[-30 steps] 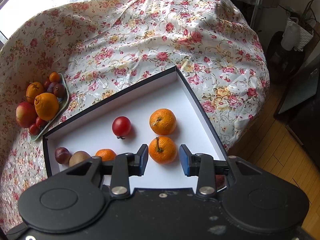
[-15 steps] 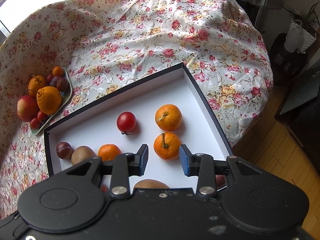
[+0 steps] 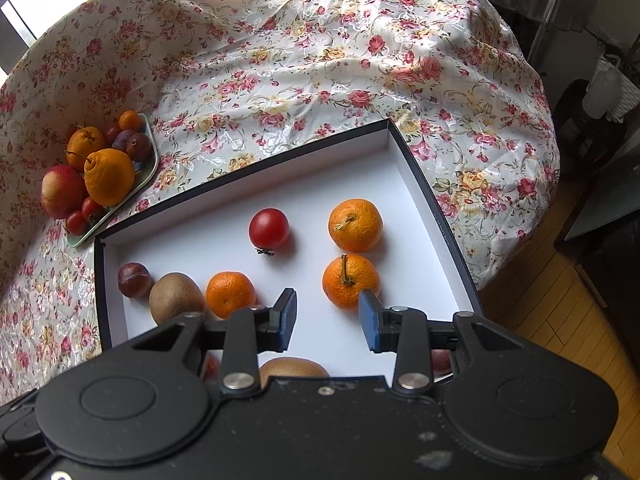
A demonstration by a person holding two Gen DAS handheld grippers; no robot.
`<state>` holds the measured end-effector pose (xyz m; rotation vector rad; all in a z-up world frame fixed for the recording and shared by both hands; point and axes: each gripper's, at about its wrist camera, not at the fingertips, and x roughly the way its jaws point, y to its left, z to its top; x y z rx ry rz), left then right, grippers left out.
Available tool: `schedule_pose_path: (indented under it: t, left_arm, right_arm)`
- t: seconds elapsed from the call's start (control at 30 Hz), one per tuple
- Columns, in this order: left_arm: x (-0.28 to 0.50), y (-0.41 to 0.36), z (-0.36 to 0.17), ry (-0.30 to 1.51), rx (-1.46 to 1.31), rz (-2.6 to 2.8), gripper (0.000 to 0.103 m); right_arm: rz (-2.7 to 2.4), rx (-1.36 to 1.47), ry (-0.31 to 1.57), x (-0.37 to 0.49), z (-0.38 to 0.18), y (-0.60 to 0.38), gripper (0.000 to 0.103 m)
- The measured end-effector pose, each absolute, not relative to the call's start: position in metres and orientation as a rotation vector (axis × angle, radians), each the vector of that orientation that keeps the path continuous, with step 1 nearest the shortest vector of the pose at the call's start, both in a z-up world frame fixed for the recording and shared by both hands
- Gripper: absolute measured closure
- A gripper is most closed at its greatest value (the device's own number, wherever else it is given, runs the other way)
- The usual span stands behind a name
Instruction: Organize fruits
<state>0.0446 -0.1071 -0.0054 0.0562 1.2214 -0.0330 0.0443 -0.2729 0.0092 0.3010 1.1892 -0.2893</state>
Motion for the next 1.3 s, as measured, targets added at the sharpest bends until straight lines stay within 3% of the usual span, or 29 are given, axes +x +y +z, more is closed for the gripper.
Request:
schedule_pose_path:
  t: [1.3]
  left_arm:
    - [0.043, -0.085, -0.001, 1.226, 0.026, -0.003, 0.041]
  right_arm:
    - [-0.154, 0.16, 1.227, 0.048, 0.005, -0.239, 0.065]
